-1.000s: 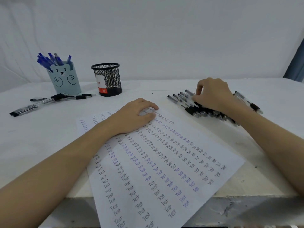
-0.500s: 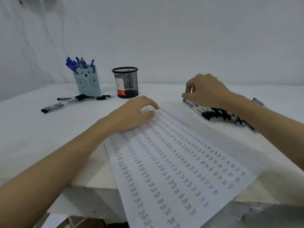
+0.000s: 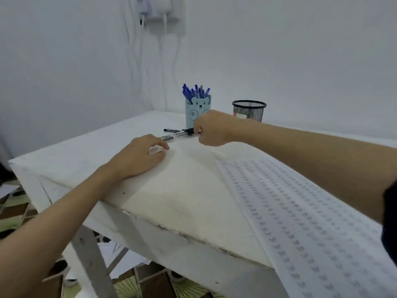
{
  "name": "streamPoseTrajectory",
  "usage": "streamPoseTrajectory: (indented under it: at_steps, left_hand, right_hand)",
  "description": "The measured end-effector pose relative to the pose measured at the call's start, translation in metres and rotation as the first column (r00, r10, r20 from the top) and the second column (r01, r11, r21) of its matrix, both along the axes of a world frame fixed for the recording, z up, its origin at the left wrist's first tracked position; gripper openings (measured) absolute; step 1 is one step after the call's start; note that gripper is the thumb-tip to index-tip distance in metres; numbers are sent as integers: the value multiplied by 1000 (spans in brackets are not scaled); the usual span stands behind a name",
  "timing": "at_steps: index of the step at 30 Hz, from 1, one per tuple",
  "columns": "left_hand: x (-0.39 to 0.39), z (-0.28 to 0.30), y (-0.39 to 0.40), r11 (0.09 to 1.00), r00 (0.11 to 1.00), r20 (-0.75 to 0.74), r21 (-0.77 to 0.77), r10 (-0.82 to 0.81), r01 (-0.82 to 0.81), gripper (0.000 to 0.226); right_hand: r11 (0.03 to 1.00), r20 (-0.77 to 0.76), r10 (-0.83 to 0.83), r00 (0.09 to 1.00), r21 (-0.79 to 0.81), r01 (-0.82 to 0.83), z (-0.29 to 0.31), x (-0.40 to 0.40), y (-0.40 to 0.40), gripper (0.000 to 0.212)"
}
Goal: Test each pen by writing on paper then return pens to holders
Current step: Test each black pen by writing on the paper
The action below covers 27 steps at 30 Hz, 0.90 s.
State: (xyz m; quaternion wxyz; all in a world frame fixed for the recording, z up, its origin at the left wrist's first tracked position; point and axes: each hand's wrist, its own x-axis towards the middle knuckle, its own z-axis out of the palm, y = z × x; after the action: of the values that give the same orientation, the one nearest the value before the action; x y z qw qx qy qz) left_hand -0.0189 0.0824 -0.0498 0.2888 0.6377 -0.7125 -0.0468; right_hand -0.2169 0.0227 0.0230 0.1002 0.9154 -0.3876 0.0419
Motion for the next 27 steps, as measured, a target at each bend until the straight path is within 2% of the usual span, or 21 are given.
streamPoseTrajectory:
  at_steps: [4, 10, 14, 20, 24, 27]
  left_hand:
    - [19, -7, 0, 997, 998, 1, -17, 70, -70, 15]
    - [19, -10, -3, 994, 994, 37, -27, 107, -106, 20]
    - [22, -10, -4, 994, 992, 57, -19, 111, -110, 22]
    - [23, -11, -5, 994, 992, 53, -14, 112, -112, 22]
    - [22, -10, -4, 993, 992, 51, -7, 119, -119, 23]
    - [21, -10, -3, 993, 992, 57, -4, 115, -115, 23]
  right_hand:
    - [999, -16, 17, 1000, -38, -17, -20, 34, -13, 32]
    - [971, -52, 51, 997, -232, -62, -43, 59, -36, 34]
    - [950, -45, 82, 996, -298, -92, -49, 66, -45, 31]
    - [973, -7, 83, 997, -216, -83, -48, 70, -47, 26]
    - [959, -95, 108, 990, -253, -129, -47, 67, -46, 23]
    - [965, -50, 94, 994, -242, -103, -40, 57, -45, 20]
